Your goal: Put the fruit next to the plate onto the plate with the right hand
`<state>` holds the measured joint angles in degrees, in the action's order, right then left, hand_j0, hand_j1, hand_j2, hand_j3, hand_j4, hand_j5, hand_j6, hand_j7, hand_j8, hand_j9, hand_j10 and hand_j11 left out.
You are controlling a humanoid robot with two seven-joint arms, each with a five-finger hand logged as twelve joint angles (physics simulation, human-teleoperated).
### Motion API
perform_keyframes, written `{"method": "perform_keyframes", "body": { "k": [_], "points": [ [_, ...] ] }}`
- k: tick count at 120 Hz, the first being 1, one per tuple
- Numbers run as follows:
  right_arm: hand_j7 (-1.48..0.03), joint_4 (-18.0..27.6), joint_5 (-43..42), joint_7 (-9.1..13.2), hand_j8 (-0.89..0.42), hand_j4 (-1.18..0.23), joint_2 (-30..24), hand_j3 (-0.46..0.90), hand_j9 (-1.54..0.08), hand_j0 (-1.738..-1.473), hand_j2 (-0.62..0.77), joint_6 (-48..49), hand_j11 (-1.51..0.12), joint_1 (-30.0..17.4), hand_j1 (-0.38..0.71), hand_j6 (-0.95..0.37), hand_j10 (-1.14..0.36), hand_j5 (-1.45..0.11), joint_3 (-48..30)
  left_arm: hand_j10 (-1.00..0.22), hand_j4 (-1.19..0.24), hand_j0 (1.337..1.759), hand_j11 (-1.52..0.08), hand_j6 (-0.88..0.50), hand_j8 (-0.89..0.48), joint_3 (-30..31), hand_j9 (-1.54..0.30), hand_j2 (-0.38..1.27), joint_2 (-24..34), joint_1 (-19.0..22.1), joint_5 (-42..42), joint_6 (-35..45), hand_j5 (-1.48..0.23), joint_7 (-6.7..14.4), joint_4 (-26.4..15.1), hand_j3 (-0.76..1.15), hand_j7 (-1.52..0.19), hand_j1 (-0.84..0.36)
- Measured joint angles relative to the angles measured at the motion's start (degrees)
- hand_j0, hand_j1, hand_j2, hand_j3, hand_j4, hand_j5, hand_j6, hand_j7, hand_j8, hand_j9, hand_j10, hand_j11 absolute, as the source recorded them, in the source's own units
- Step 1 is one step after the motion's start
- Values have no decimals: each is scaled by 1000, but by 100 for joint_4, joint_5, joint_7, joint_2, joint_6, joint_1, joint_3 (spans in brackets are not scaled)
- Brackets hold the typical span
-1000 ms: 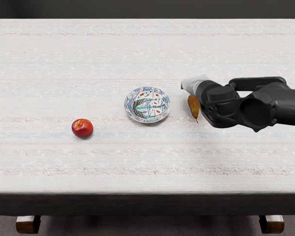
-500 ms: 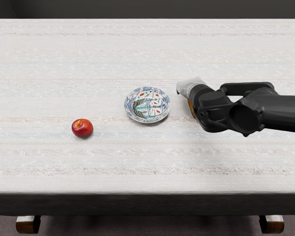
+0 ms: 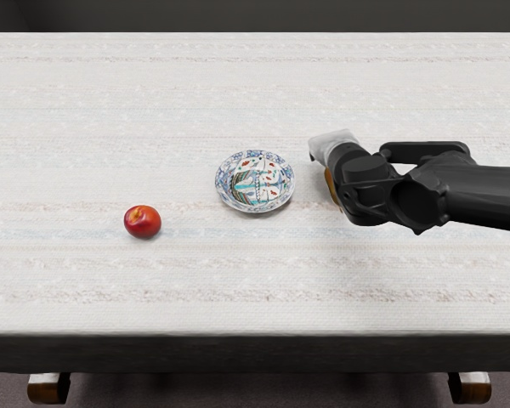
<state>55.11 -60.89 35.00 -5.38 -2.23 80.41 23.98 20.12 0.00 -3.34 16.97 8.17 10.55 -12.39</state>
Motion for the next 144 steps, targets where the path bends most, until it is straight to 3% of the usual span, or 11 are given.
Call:
{"method": "perform_keyframes", "body": {
  "k": [63, 115, 144],
  "points": [
    [-558, -116, -7, 4, -416, -432, 158, 0, -558, -1658, -76, 2, -556, -57, 197, -433, -433, -559, 2, 0, 0, 1658, 0, 0, 0, 0, 0, 0, 0, 4, 0, 0, 0, 0, 0, 0, 0, 349],
    [-655, -109, -52, 15, -341, -520, 163, -1, -649, -1651, 196, 10, -643, -88, 342, -386, -523, -647, -2, 0, 0, 1658, 0, 0, 0, -2, 0, 0, 0, 1, 1, 0, 0, -1, 0, 0, 0, 349],
    [-717, -105, -55, 17, -304, -570, 154, -1, -707, -1648, 124, 12, -699, -99, 318, -355, -517, -707, -4, 0, 0, 1658, 0, 0, 0, -2, 0, 0, 0, 0, 1, 0, 0, -1, 0, 0, 0, 349]
  ]
}}
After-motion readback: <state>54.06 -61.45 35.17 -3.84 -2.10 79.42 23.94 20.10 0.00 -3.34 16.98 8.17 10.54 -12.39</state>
